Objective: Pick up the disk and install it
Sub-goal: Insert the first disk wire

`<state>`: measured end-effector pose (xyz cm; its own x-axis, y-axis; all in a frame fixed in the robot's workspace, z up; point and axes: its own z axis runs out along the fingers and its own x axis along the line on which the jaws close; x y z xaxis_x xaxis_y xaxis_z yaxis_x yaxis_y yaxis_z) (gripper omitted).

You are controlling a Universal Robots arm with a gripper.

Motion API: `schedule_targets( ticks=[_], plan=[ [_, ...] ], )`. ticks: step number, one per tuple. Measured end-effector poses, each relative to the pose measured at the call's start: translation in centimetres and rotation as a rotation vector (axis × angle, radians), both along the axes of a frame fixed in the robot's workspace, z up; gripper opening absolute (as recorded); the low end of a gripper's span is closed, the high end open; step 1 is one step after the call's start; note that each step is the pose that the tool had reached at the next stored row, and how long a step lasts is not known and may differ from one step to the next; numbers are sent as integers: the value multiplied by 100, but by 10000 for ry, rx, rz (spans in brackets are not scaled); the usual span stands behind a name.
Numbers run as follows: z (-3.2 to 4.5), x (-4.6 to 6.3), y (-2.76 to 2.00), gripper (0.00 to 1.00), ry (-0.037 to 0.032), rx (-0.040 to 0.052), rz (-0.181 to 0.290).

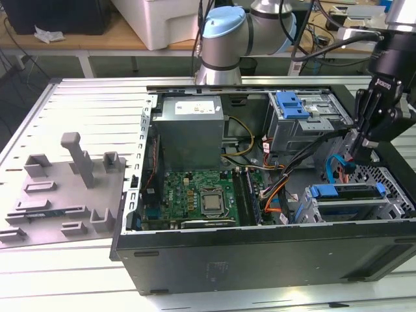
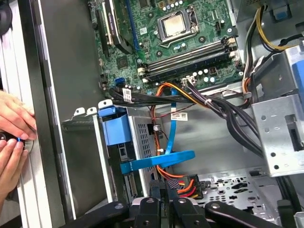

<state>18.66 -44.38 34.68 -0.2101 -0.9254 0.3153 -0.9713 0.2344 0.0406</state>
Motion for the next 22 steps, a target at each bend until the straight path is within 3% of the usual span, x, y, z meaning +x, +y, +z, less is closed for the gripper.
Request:
schedule_targets(
  ticks=[8,11,17,19,22],
  plan=[
    [1,-53,-85,16,-199,71,90],
    [1,-86,-126,16,-342,90,150],
    [1,-126,-170,16,-503,114,214],
    [2,-158,-197,16,-596,129,246],
    [2,-195,-217,16,-680,143,269]
  ],
)
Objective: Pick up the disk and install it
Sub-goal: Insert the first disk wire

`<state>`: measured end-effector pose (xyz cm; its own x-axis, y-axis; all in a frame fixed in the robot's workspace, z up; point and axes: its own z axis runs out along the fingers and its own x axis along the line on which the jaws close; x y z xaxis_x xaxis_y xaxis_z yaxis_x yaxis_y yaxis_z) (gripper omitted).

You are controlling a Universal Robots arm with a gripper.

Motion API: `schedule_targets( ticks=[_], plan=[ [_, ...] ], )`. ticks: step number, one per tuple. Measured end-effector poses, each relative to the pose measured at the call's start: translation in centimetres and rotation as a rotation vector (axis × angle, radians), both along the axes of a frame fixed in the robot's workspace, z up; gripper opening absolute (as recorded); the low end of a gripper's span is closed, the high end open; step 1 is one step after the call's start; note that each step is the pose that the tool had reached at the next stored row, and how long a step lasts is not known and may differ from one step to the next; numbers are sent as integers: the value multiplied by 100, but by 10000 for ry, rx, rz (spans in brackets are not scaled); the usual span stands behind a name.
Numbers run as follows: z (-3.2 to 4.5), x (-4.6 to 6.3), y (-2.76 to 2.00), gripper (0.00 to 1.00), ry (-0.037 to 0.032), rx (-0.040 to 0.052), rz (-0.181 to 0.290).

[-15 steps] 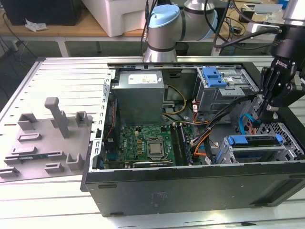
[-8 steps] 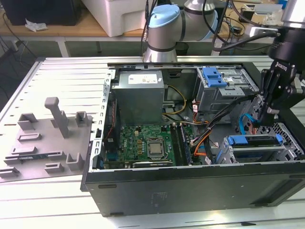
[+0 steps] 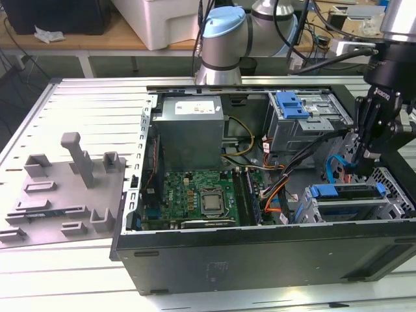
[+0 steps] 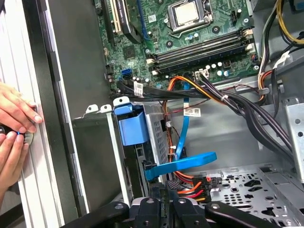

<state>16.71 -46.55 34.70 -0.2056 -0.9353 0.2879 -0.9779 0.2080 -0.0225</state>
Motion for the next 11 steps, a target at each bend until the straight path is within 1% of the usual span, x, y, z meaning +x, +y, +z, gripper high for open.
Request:
schedule_targets(
  ticks=[2,3,6,8,11],
  plan=[
    [0,-19,-9,16,-37,9,18],
    [1,-35,-18,16,-66,19,37],
    [0,-74,-73,16,-126,62,91],
    [0,-84,-93,16,-139,79,112],
    [0,-83,-94,16,-139,77,123]
  ],
)
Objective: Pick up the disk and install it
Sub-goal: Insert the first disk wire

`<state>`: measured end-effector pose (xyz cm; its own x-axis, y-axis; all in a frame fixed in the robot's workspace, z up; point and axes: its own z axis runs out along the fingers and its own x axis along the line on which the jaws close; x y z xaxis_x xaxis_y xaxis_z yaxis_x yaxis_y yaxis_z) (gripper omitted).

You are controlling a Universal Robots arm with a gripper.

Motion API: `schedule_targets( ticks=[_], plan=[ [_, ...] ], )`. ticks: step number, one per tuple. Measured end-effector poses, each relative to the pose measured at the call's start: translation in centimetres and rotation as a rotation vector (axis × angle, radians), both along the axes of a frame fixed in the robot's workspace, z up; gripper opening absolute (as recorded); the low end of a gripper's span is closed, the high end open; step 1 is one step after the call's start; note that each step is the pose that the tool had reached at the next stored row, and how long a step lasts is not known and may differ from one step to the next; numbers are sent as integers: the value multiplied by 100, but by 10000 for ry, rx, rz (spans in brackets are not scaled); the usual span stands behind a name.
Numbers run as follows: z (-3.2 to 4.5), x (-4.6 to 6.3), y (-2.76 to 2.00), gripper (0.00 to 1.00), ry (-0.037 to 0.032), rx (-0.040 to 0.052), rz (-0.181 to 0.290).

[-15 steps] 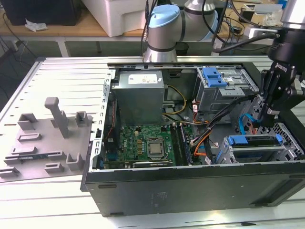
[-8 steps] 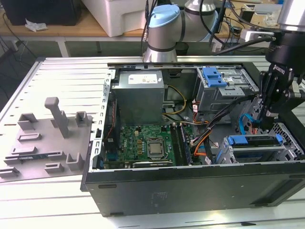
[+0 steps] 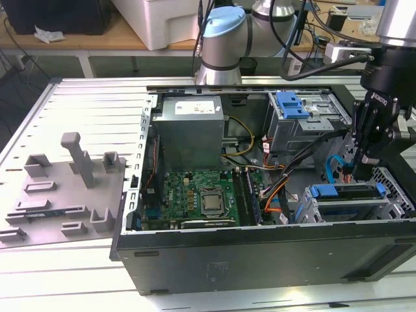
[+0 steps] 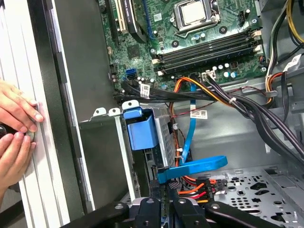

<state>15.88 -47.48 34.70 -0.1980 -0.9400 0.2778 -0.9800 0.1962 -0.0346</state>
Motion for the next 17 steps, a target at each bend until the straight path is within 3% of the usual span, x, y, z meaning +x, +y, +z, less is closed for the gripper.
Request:
schedule_targets(
  ticks=[11,15,17],
  plan=[
    [0,1,0,16,0,0,24],
    [-3,1,0,16,1,0,514],
    [-11,-16,-1,16,1,1,516]
  ],
)
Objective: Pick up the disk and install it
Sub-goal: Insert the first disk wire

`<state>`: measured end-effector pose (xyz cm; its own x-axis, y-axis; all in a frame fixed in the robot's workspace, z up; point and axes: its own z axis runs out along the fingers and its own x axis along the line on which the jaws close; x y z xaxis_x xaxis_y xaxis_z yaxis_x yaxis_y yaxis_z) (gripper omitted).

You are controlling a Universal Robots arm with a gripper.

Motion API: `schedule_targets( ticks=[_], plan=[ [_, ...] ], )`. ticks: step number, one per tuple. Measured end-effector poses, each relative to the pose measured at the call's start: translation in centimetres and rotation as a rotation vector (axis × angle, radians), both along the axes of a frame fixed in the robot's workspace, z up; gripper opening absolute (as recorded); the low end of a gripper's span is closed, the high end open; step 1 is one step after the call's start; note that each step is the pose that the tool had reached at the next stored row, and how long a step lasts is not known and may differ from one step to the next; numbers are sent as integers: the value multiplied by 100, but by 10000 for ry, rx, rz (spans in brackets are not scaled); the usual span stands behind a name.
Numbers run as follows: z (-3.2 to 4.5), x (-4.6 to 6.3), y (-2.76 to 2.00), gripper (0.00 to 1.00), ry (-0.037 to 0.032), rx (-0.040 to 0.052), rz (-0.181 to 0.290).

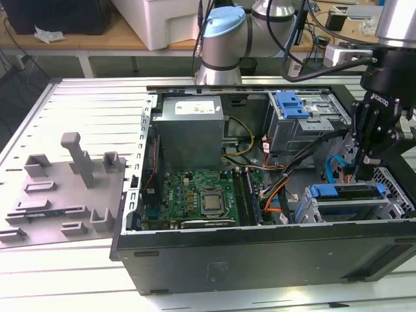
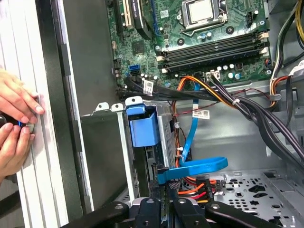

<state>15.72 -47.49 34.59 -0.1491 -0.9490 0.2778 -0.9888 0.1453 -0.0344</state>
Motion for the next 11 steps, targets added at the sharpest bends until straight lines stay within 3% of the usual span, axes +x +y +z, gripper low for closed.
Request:
schedule_targets(
  ticks=[8,11],
  plan=[
    [-12,-13,-1,16,-1,-1,0],
    [-15,-13,-39,16,0,15,0]
  ],
)
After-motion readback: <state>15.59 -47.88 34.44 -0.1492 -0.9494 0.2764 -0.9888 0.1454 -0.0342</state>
